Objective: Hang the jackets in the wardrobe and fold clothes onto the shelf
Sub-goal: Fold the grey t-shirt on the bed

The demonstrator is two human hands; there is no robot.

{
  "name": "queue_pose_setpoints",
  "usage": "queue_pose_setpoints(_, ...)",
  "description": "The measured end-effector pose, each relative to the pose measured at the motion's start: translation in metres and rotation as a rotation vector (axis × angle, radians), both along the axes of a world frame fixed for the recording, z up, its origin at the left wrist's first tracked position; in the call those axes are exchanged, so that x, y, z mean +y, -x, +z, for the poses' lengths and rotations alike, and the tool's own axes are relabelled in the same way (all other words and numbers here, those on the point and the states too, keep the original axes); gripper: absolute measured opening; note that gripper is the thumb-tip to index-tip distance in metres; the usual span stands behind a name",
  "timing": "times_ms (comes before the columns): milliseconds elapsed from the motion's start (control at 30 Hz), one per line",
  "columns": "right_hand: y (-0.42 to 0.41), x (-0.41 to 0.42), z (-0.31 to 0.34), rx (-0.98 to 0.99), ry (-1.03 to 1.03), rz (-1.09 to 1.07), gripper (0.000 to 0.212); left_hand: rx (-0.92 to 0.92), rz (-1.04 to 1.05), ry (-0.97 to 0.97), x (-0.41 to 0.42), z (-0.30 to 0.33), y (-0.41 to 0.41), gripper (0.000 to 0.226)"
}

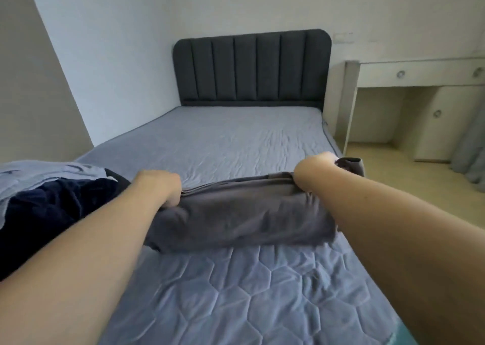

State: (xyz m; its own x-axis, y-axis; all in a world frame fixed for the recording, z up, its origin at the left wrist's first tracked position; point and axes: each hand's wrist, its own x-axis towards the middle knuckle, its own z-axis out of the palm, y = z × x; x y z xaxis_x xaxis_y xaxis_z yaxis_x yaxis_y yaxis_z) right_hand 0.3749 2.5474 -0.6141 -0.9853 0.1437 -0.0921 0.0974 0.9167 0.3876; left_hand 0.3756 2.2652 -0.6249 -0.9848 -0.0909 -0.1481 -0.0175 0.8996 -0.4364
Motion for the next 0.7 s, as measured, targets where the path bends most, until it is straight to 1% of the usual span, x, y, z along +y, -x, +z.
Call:
queue_pose_setpoints(67, 0.004, -0.003, 0.037, 0.012, 0.013, -0.051, 0.030, -0.105, 0.012, 0.025, 0.003, 0.035, 0.006, 0.031)
queue_pose_setpoints(133, 0.011, -0.007, 0.054, 0.022, 0.013, -0.105, 0.025, -0.122, 0.006, 0.056, 0.006, 0.051, 0.013, 0.034)
queue_pose_setpoints(200, 0.021, -0.008, 0.051, -0.003, -0.007, -0.163, 0.016, -0.137, -0.012, 0.093, 0.014, 0.051, 0.019, 0.035)
queue_pose_setpoints(233, 0.027, -0.007, 0.043, -0.016, -0.018, -0.191, 0.017, -0.152, -0.019, 0.106, 0.017, 0.046, 0.023, 0.034)
queue_pose_setpoints(300, 0.042, -0.001, 0.016, -0.054, -0.046, -0.238, 0.027, -0.151, -0.024, 0.105, 0.020, 0.027, 0.038, 0.033)
queue_pose_setpoints(367, 0.058, 0.007, -0.019, -0.112, -0.128, -0.271, 0.035, -0.074, -0.008, 0.049, 0.020, -0.001, 0.060, 0.034)
queue_pose_setpoints(400, 0.068, 0.011, -0.040, -0.118, -0.193, -0.252, 0.037, -0.003, -0.007, 0.042, 0.020, -0.018, 0.072, 0.036)
queue_pose_setpoints(433, 0.077, 0.014, -0.062, -0.091, -0.258, -0.204, 0.039, 0.080, -0.024, 0.044, 0.020, -0.038, 0.082, 0.038)
queue_pose_setpoints(467, 0.084, 0.015, -0.086, -0.015, -0.260, -0.128, 0.040, 0.158, -0.058, 0.030, 0.020, -0.062, 0.091, 0.040)
queue_pose_setpoints(500, 0.089, 0.014, -0.114, 0.085, -0.162, -0.041, 0.046, 0.213, -0.102, -0.039, 0.020, -0.092, 0.098, 0.042)
queue_pose_setpoints(533, 0.092, 0.010, -0.145, 0.174, 0.012, 0.045, 0.050, 0.218, -0.131, -0.167, 0.020, -0.126, 0.101, 0.045)
queue_pose_setpoints(567, 0.089, 0.004, -0.177, 0.202, 0.208, 0.111, 0.055, 0.177, -0.138, -0.311, 0.018, -0.162, 0.099, 0.049)
queue_pose_setpoints(600, 0.082, -0.003, -0.208, 0.160, 0.362, 0.139, 0.061, 0.112, -0.130, -0.426, 0.015, -0.198, 0.092, 0.052)
queue_pose_setpoints(633, 0.074, -0.009, -0.238, 0.095, 0.461, 0.137, 0.065, 0.049, -0.113, -0.496, 0.012, -0.229, 0.083, 0.054)
queue_pose_setpoints(667, 0.068, -0.011, -0.264, 0.061, 0.518, 0.118, 0.069, 0.036, -0.099, -0.548, 0.007, -0.256, 0.077, 0.055)
queue_pose_setpoints(700, 0.066, -0.010, -0.284, 0.080, 0.550, 0.101, 0.071, 0.067, -0.090, -0.590, 0.003, -0.276, 0.075, 0.057)
